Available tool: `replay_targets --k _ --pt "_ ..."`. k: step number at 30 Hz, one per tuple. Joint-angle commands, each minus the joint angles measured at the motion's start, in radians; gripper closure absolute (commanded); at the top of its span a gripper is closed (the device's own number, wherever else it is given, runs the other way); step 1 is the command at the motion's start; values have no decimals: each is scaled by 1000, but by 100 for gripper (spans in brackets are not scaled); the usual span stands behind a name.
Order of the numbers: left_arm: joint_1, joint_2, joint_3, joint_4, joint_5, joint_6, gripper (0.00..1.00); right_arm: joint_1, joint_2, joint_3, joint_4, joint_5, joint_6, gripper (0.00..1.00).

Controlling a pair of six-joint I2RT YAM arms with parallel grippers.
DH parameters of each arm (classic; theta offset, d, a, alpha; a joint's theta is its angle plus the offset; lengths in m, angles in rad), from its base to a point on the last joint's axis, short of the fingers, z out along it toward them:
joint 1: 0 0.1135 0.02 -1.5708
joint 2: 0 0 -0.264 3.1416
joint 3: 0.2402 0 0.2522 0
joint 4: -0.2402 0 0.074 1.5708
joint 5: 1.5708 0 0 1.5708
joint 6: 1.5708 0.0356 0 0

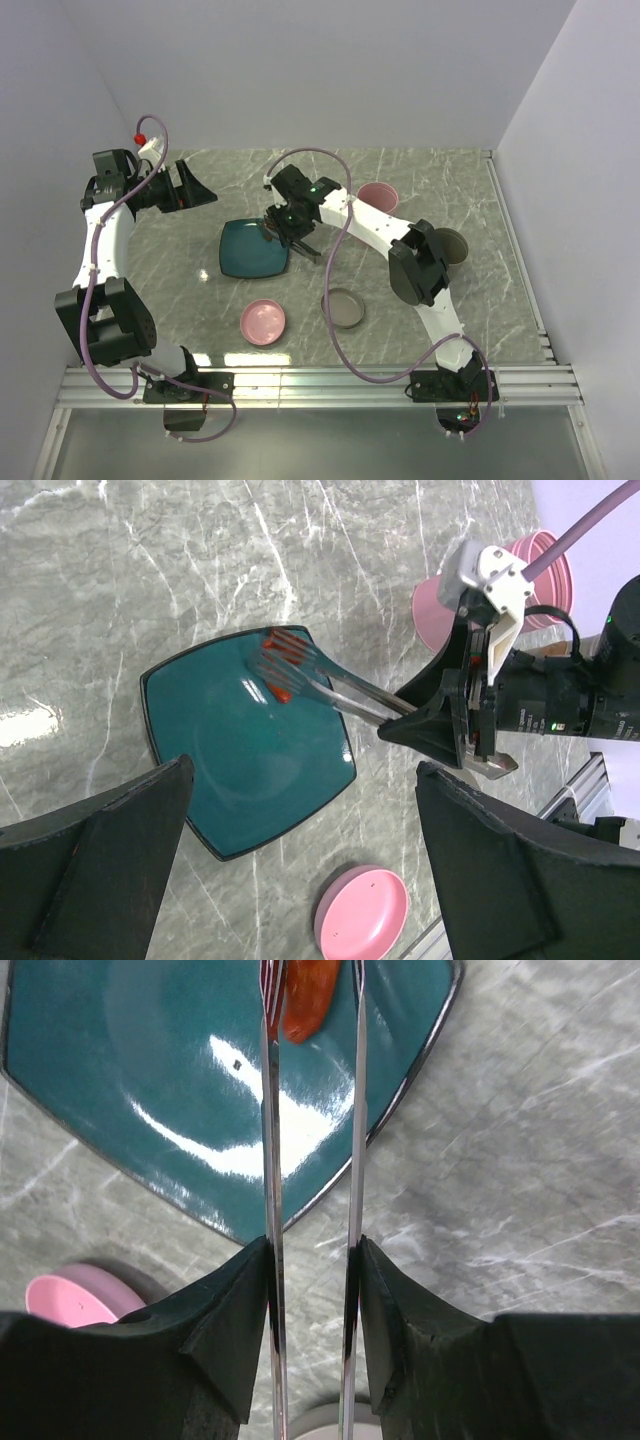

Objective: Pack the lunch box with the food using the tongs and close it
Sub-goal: Pick up the fake food from the plate.

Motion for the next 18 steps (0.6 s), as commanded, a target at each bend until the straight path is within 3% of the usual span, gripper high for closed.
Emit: replay_targets --k 1,18 --pt "3 -27 -2 25 17 4 1 15 -78 -19 24 -40 -18 54" --pt "5 -29 4 16 14 8 1 23 -124 10 -4 -86 -91 71"
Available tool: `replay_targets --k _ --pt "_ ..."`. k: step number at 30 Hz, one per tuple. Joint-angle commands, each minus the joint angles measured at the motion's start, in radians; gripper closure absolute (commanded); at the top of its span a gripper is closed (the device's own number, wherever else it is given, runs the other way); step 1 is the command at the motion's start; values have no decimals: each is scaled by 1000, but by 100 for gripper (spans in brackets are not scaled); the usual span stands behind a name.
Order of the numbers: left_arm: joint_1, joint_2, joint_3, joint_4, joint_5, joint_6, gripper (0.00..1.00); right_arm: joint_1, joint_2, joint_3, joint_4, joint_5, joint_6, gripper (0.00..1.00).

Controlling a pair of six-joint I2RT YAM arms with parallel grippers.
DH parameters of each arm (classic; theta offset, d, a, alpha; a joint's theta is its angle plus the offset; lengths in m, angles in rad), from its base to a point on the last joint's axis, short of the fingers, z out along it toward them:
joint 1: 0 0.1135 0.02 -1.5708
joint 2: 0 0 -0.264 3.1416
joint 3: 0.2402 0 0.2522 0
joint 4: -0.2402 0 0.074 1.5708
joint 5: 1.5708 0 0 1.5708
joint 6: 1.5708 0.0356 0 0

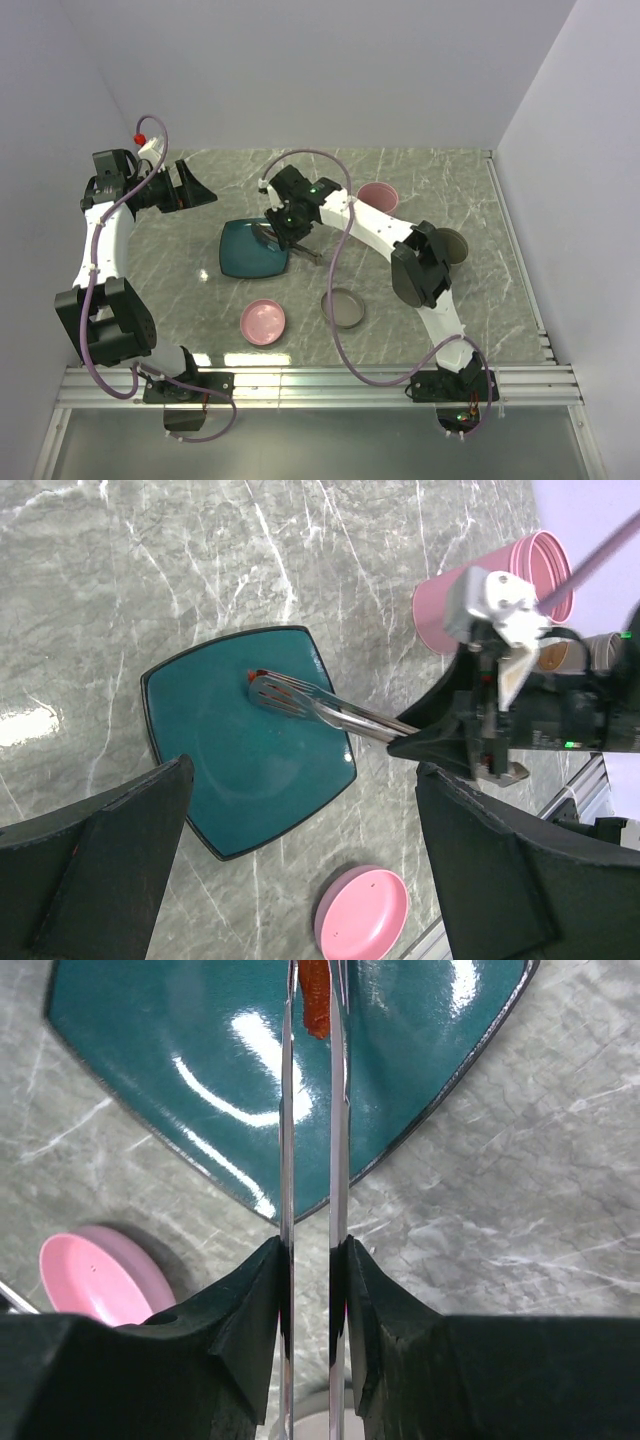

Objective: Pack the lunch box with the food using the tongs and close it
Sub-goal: Pick up the fake food from the plate.

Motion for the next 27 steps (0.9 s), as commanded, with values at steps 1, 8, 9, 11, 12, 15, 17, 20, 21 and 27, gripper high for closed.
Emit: replay_targets --k 1,8,9,11,12,15,17,20,21,27 --pt "5 -29 4 16 12 8 1 6 -116 36 2 -19 -42 72" --pt "6 -30 8 12 11 6 1 3 -243 -1 -18 -68 -135 75" --pt "6 -30 13 8 9 9 0 2 -257 -4 -33 -76 -146 75" --pt "5 -32 17 -4 6 17 1 -20 -316 -32 -40 -100 -172 75" --pt "6 -35 16 -4 1 20 1 -33 -338 -46 -44 -110 -180 75" --pt "6 -43 11 -4 -8 22 1 -86 -447 -119 -35 -139 -224 75" --pt "5 -43 8 -2 -2 22 1 -127 -534 -177 -31 -154 -253 75" --pt "6 -41 8 -7 0 22 1 -200 -634 -231 -47 -176 -279 75" --pt "5 -41 13 -8 1 25 1 -220 -657 -242 -50 -174 -286 75" --pt "6 -44 31 -22 -9 40 1 -424 -811 -338 -98 -188 -313 75"
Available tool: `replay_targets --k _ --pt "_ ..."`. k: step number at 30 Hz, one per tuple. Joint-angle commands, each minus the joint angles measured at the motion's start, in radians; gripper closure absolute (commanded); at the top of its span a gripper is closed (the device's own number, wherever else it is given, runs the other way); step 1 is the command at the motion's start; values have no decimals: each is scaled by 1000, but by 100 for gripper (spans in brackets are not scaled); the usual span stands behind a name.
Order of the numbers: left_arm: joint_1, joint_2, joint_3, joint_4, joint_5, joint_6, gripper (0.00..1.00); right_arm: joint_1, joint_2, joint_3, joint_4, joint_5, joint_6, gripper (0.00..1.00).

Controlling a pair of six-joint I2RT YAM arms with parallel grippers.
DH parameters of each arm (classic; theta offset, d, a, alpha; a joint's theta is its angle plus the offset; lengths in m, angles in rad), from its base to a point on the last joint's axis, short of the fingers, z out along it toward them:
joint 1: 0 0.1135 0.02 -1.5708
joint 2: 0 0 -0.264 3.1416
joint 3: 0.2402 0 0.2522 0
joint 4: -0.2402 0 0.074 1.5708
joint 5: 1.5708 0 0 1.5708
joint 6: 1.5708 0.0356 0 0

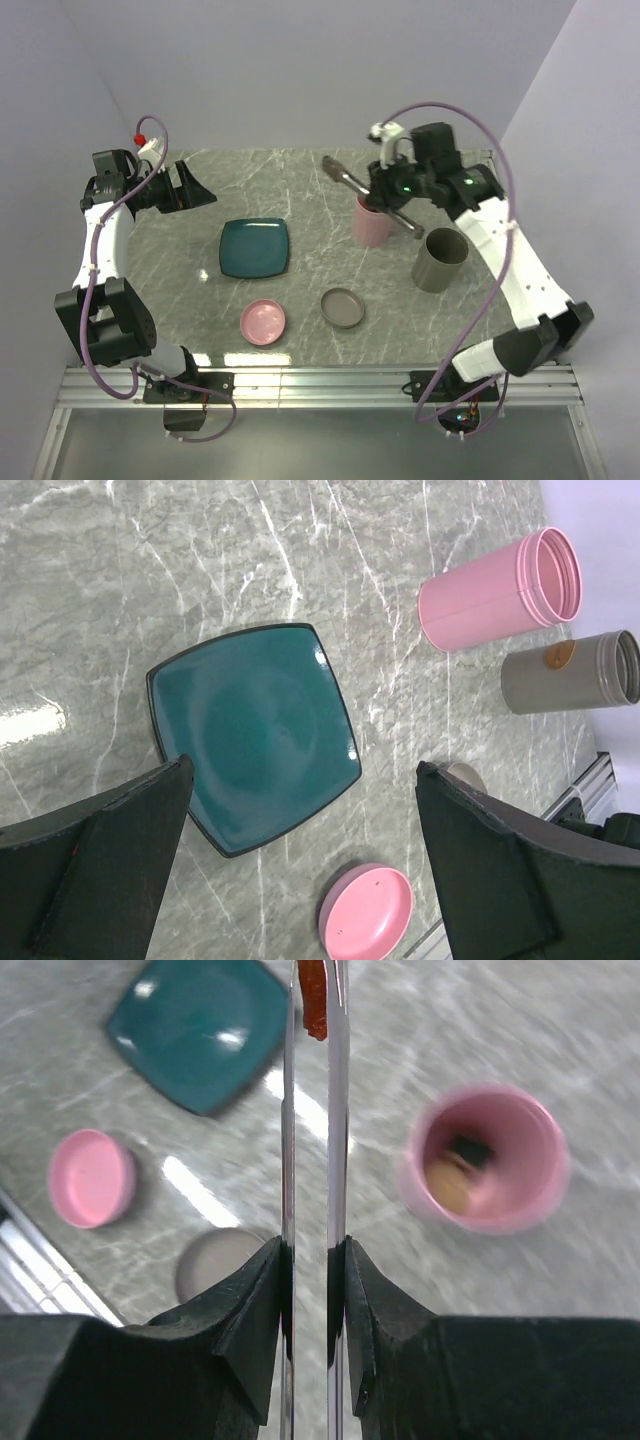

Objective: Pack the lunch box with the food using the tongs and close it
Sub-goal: Pick up the fake food from the plate, then place the fake food in the packing box.

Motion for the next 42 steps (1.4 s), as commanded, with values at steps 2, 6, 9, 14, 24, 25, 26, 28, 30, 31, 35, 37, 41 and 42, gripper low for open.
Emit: replay_targets --k 2,6,9,14,24,25,26,28,30,31,35,37,41,42 --pt "3 -44 30 -9 -3 37 1 -135 -118 -91 -40 -32 -41 76" --pt "-6 -48 31 -12 -21 44 1 -282 -202 -168 -63 -35 -54 76" --pt "-9 -49 44 -21 -39 92 1 -345 -230 -192 -112 -27 -79 76" --pt "-9 -40 51 -15 -19 90 1 -498 -313 -249 -192 -29 -149 76" --pt "-8 -43 39 -1 8 86 1 -658 -468 -407 -341 3 -240 77" --pt "-8 -44 39 -4 11 87 1 -666 -485 -427 -347 6 -243 77" --pt "-9 -46 39 -6 11 87 1 -675 -491 -434 -351 11 -245 77" --pt "-8 -54 36 -6 8 92 1 -696 -502 -450 -365 22 -252 76" --pt "-8 -55 33 -6 10 95 1 -707 -502 -459 -365 29 -252 77" --pt "-9 -57 33 -7 13 97 1 -715 -502 -465 -367 31 -255 76" --pt "-8 -61 28 -6 13 95 1 -721 -494 -478 -358 40 -252 74" --pt "-9 -64 25 -4 11 97 1 -721 -493 -476 -359 42 -254 72" --pt "-8 -68 11 11 13 86 1 -723 -491 -470 -367 43 -252 67" --pt "-8 -68 8 20 16 80 1 -723 -489 -465 -368 42 -251 64"
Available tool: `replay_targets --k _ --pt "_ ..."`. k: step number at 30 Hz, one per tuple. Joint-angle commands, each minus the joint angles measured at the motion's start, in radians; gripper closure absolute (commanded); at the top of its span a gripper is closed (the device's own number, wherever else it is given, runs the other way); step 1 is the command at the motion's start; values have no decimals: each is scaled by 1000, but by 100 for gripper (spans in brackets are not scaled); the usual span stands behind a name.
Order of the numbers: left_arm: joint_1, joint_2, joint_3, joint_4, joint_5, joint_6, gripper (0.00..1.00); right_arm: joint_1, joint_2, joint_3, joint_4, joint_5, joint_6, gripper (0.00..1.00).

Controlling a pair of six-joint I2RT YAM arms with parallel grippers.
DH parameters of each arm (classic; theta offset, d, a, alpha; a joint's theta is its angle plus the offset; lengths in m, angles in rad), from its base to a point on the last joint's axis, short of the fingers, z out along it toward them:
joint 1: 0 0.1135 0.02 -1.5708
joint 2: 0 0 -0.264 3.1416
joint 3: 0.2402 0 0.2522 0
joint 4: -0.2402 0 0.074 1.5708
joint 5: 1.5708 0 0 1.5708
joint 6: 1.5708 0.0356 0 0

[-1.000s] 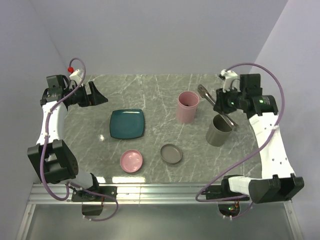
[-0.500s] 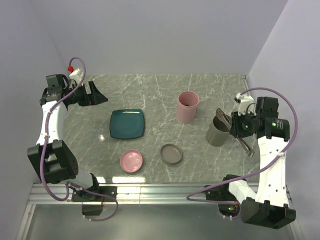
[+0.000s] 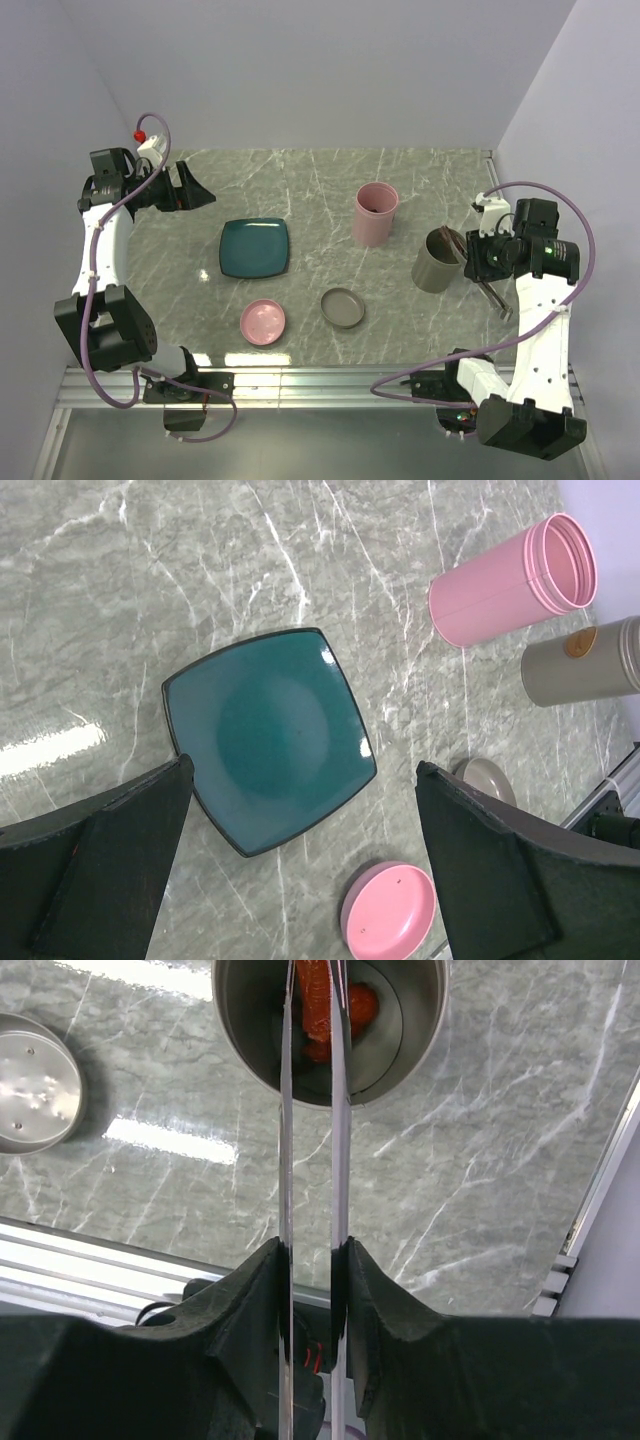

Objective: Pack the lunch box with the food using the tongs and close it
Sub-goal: Place the fake food in the packing box.

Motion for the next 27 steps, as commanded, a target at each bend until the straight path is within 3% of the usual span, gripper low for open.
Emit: replay_targets --k 1,9,15,22,27 --pt "-1 -35 -5 43 37 6 1 -8 -5 15 4 2 -10 63" --pt "-3 -35 -11 47 34 3 1 -9 17 62 -16 -11 -7 52" --pt "-3 -37 -9 34 34 17 1 -9 50 137 -30 -37 -1 53" --pt "-1 -46 -23 29 20 31 1 8 179 341 -36 -132 31 54" --pt "-1 -51 -32 28 20 32 1 130 273 485 2 -158 106 55"
